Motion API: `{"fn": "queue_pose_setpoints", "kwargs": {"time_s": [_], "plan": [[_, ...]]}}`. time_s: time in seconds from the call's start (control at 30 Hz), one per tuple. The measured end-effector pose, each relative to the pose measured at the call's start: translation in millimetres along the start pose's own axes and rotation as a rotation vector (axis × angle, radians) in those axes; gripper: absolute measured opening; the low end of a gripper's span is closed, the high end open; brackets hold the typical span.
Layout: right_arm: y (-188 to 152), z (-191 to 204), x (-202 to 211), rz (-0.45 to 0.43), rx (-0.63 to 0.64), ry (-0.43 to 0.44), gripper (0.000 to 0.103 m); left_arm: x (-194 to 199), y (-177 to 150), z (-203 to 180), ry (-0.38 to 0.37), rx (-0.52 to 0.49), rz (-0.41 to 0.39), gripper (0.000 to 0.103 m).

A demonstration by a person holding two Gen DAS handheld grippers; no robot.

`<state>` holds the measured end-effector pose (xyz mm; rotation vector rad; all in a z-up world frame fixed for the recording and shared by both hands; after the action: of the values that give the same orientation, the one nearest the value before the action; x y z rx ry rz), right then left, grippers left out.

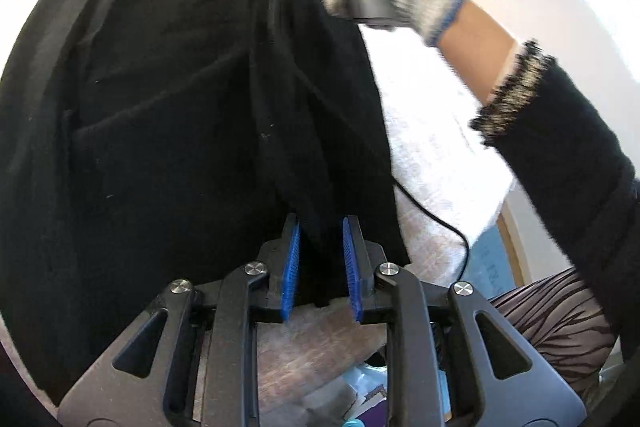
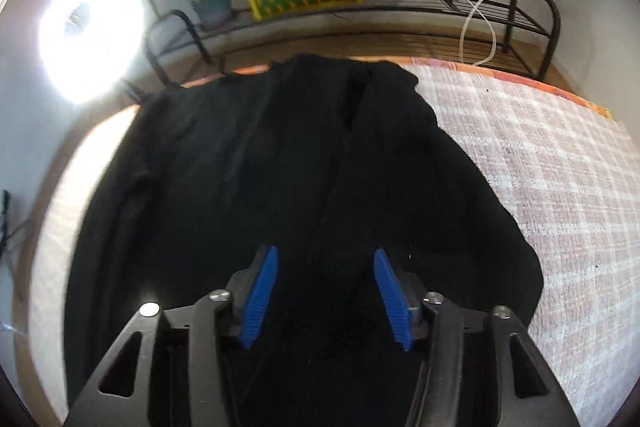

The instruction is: Fold large clothes

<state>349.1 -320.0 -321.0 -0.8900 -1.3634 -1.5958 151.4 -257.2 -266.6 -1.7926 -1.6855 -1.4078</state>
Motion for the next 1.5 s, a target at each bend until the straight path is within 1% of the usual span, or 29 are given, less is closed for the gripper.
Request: {"fn": "queue_pose_setpoints", "kwargs": {"time_s": [0.03,0.07,0.1,0.13,0.17,0.33,0.43,0.47,0.5,0.53,0.57,0.6,0.63,0.67,0.7,0.73,0.8,0.83,0.87,0.9,0.97,1.07,1.13,1.2,1.3,1.4,1.43,1.5], "plan": [[1,-1,-4,0.008,-0.005,-0.009,0.034,-1,1,0,-0.002,-0.008,0.0,0.004],[2,-3,-6,0.012,-0.011,-0.027,0.024,-1,2,-2,-0.007,-0.015,-0.003,0.002],[3,-6,-4,0.0,-0.019,-0.034,0.01,2,1,-4,-0.013,-0.023,-0.012,0.002],[5,-7,-2,-0.003,-0.03,-0.027,0.001,6,0,-8,-0.022,-0.033,-0.021,0.001],[4,-10,1,-0.003,-0.048,-0.014,0.0,10,1,-10,-0.026,-0.042,-0.026,0.001],[11,-25,29,-0.087,-0.098,0.038,0.0,30,-1,-16,-0.062,-0.042,-0.054,0.001],[17,-23,37,-0.111,-0.09,0.068,0.0,31,-5,-8,-0.043,-0.038,-0.049,0.001],[19,-19,35,-0.107,-0.08,0.076,0.0,23,-4,-5,-0.037,-0.034,-0.045,0.001],[19,-16,32,-0.098,-0.075,0.093,0.004,23,-3,-1,-0.037,-0.026,-0.04,0.001],[18,-14,27,-0.076,-0.081,0.106,0.015,23,-3,2,-0.041,-0.015,-0.035,0.001],[17,-13,21,-0.049,-0.088,0.124,0.046,17,-5,1,-0.044,-0.008,-0.031,0.001],[16,-10,16,-0.039,-0.088,0.126,0.05,16,-6,1,-0.047,-0.005,-0.028,0.001],[16,-8,13,-0.04,-0.076,0.109,0.045,16,-5,-1,-0.045,-0.01,-0.026,0.001],[15,-4,7,-0.027,-0.046,0.069,0.037,15,-4,-3,-0.042,-0.014,-0.025,0.001],[13,-1,3,-0.017,-0.028,0.048,0.032,14,-4,-3,-0.04,-0.015,-0.024,0.001],[12,3,-3,-0.004,-0.003,0.017,0.03,13,-6,-3,-0.039,-0.015,-0.022,0.001],[8,7,-12,0.011,0.035,-0.023,0.016,14,-4,0,-0.039,-0.009,-0.02,0.001],[7,8,-13,0.0,0.058,-0.046,0.014,17,0,-1,-0.042,-0.003,-0.021,0.001],[6,10,-11,-0.011,0.073,-0.053,0.003,19,1,0,-0.046,0.002,-0.023,0.001],[6,9,-9,-0.011,0.076,-0.051,0.0,20,1,0,-0.052,0.006,-0.024,0.001],[7,2,-1,-0.026,0.041,-0.029,0.0,23,2,1,-0.069,0.015,-0.026,0.001],[17,-7,19,-0.073,-0.014,-0.003,0.0,34,4,1,-0.104,0.022,-0.035,0.001],[25,-7,33,-0.113,-0.022,0.004,0.0,37,5,1,-0.099,0.018,-0.043,0.0],[33,-1,39,-0.141,-0.029,0.031,0.0,37,4,8,-0.074,0.021,-0.044,0.001],[36,13,27,-0.136,-0.032,0.052,0.0,35,4,21,-0.038,0.047,-0.044,0.001],[33,28,2,-0.105,-0.004,0.04,0.0,31,2,30,0.009,0.048,-0.035,0.0],[31,30,-5,-0.092,0.0,0.032,0.0,29,1,33,0.035,0.039,-0.03,0.001],[25,32,-21,-0.075,0.007,0.012,0.0,24,0,34,0.065,0.029,-0.023,0.001]]}}
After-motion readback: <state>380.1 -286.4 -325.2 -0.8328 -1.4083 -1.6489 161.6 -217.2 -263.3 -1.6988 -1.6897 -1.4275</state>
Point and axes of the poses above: each gripper's, at about its wrist camera, not at the fingertips, and x roughly against the way its jaws point, z to its left, y to its top, the point moved 6 cm from there along -x, roughly the way its jaws point
